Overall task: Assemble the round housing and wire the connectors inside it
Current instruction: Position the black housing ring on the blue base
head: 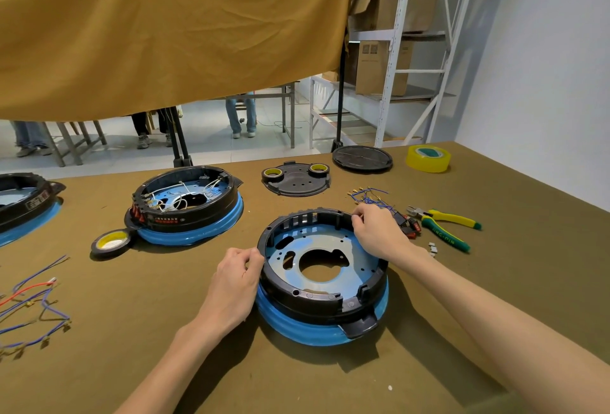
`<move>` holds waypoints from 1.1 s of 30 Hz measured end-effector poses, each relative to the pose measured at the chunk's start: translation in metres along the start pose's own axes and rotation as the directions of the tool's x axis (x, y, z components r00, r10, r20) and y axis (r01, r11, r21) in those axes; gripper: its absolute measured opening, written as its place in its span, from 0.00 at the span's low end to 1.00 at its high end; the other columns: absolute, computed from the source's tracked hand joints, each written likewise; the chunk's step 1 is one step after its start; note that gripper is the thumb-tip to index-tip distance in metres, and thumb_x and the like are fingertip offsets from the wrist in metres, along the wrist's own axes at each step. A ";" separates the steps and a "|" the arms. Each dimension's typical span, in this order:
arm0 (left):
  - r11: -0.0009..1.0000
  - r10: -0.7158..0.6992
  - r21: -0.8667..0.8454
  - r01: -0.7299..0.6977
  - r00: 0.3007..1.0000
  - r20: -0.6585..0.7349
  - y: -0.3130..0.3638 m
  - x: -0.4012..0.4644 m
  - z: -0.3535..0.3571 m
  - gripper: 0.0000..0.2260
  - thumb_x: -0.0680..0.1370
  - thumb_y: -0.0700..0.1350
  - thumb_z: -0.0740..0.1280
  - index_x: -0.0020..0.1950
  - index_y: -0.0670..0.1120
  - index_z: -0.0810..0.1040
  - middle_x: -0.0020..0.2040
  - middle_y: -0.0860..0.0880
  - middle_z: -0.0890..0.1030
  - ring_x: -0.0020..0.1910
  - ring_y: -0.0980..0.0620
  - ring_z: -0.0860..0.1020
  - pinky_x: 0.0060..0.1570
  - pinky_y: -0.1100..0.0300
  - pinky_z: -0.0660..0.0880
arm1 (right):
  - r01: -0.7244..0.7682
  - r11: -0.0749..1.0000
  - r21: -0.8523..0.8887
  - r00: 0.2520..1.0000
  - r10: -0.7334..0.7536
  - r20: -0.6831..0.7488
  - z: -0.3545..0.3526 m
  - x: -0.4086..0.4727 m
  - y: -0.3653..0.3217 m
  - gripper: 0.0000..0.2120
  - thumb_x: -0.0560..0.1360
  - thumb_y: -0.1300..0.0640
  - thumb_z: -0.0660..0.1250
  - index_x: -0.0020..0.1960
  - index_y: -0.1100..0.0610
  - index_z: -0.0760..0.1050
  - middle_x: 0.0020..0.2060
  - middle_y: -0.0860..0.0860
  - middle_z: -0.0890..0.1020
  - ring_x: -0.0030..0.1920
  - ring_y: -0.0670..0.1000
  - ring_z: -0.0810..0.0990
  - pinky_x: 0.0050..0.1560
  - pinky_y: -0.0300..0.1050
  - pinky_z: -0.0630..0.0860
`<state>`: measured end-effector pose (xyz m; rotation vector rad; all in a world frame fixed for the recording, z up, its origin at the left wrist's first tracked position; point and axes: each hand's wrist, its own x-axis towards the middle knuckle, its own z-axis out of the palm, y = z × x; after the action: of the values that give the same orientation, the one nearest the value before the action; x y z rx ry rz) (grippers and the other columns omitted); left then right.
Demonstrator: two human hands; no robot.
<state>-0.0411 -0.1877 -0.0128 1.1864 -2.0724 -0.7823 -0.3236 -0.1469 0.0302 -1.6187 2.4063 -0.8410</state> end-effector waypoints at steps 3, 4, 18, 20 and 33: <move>1.000 -0.011 -0.010 0.011 1.000 -0.005 -0.001 0.003 0.000 0.21 0.84 0.56 0.51 0.44 0.46 0.78 0.47 0.54 0.76 0.53 0.60 0.73 0.46 0.66 0.67 | -0.005 1.000 0.022 1.000 0.005 0.008 -0.003 0.001 0.003 0.13 0.84 0.56 0.58 0.59 0.59 0.79 0.44 0.54 0.81 0.37 0.46 0.76 0.32 0.39 0.67; 1.000 -0.014 -0.011 0.014 1.000 -0.008 -0.001 0.005 0.000 0.21 0.84 0.55 0.52 0.43 0.46 0.78 0.47 0.54 0.76 0.53 0.60 0.74 0.45 0.66 0.67 | 0.001 1.000 0.023 1.000 -0.002 0.015 -0.004 0.002 0.003 0.13 0.85 0.56 0.58 0.59 0.58 0.79 0.45 0.54 0.81 0.39 0.46 0.76 0.33 0.39 0.67; 0.995 -0.064 -0.079 0.065 0.998 0.008 0.007 -0.008 -0.002 0.19 0.85 0.54 0.54 0.44 0.46 0.77 0.52 0.48 0.76 0.54 0.55 0.75 0.47 0.62 0.69 | 0.065 0.998 -0.018 0.996 -0.063 0.065 -0.005 0.007 -0.004 0.14 0.85 0.52 0.58 0.62 0.55 0.79 0.54 0.55 0.84 0.42 0.47 0.80 0.43 0.44 0.77; 0.996 -0.060 -0.061 0.058 0.998 -0.023 0.005 -0.008 0.001 0.18 0.85 0.56 0.53 0.60 0.48 0.78 0.58 0.51 0.75 0.56 0.58 0.74 0.52 0.64 0.69 | 0.049 0.996 -0.081 0.998 -0.046 0.040 -0.008 0.004 -0.003 0.15 0.85 0.48 0.59 0.64 0.54 0.77 0.54 0.53 0.84 0.47 0.50 0.81 0.47 0.48 0.80; 0.974 -0.024 -0.219 0.048 0.994 0.107 -0.004 0.025 -0.012 0.23 0.84 0.57 0.58 0.76 0.48 0.71 0.68 0.52 0.78 0.66 0.56 0.76 0.65 0.58 0.74 | -0.047 0.869 -0.492 0.964 0.168 0.205 -0.036 0.000 -0.012 0.30 0.76 0.28 0.58 0.47 0.55 0.75 0.40 0.50 0.79 0.39 0.52 0.79 0.33 0.44 0.70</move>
<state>-0.0402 -0.2138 -0.0030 1.0822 -1.9887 -1.0833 -0.3278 -0.1367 0.0663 -1.5888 2.6239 0.0001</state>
